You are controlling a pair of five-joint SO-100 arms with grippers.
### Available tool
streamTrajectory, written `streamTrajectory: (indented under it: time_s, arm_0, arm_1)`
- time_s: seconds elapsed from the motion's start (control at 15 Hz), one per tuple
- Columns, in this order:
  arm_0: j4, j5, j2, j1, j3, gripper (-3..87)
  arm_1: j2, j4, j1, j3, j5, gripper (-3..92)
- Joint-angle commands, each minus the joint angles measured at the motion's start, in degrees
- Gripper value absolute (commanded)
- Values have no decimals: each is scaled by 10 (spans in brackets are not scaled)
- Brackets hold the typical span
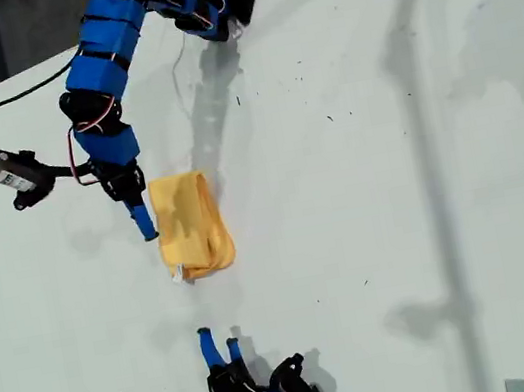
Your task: Grasp corners of a square towel and fold twice.
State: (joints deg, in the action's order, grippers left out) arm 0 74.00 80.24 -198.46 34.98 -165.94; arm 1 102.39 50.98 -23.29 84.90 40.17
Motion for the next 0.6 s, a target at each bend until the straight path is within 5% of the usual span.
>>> streamTrajectory:
  time_s: [0.0,0.13,0.27,0.33,0.53]
  arm_0:
    - [92,26,-4,-10,33,383]
    - [97,74,-5,-63,-6,389]
    - [70,98,-5,-88,-52,390]
    - [48,97,-4,-92,-69,390]
    - [20,69,-1,-85,-121,357]
  arm_1:
    - [256,-22,7,249,76,316]
    - [483,-32,32,500,171,313]
    - [799,94,32,686,266,307]
    - [860,178,35,700,298,304]
    - [860,183,47,732,321,343]
